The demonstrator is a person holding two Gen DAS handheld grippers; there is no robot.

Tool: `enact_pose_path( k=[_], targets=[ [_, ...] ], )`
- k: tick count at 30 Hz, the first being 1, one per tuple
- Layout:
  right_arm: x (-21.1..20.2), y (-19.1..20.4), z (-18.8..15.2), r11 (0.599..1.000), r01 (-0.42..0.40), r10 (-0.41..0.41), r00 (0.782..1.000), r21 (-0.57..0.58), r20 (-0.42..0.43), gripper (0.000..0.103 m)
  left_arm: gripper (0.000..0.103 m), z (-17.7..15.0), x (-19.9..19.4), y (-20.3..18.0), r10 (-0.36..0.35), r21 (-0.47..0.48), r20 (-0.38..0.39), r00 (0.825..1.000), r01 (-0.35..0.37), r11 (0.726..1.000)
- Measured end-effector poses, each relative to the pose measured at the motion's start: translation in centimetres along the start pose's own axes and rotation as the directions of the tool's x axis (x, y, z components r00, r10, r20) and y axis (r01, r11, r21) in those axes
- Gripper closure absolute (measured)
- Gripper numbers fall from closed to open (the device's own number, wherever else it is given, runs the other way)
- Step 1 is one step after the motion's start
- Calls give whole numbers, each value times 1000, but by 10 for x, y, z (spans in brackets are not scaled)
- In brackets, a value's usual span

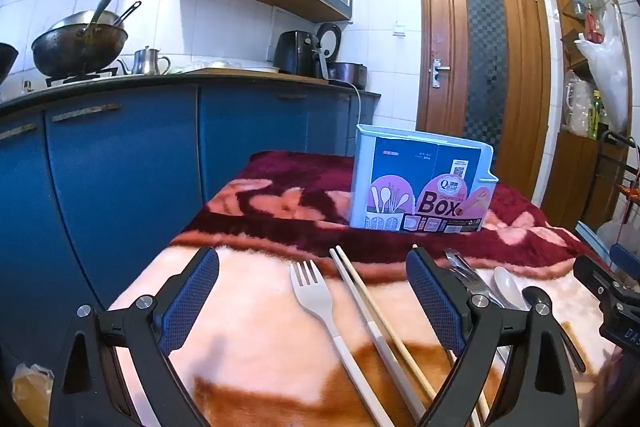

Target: Organize utensils

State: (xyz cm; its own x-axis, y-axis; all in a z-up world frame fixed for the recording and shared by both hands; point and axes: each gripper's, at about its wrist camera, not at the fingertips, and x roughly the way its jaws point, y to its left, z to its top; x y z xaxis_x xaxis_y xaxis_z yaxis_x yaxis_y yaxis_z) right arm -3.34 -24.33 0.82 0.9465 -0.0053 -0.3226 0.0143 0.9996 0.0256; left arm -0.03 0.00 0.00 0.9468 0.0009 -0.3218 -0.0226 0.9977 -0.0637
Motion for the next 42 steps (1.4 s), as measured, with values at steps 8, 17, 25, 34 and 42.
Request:
enact_pose_path(
  k=[8,17,25,34,42],
  targets=[
    [-1,0,0,1000,0,0,1000,-1,2,0,8,0,0,0,1,1,-5,1000,-1,1000],
    [0,0,0,1000,0,0,1000,-1,2,0,8,4,4,3,1,0,-3,1000,-1,1000],
    [0,0,0,1000,1,-1,1000,-1,1,0,8,4,3,4,1,0,-2,1000,-1,1000],
    [0,0,1,1000,0,0,1000,-1,1,0,8,4,4,4,1,0,-1,1000,-1,1000],
    [0,0,1,1000,0,0,1000,-1,0,0,8,4,4,4,1,1,-1,1000,-1,1000]
  ],
)
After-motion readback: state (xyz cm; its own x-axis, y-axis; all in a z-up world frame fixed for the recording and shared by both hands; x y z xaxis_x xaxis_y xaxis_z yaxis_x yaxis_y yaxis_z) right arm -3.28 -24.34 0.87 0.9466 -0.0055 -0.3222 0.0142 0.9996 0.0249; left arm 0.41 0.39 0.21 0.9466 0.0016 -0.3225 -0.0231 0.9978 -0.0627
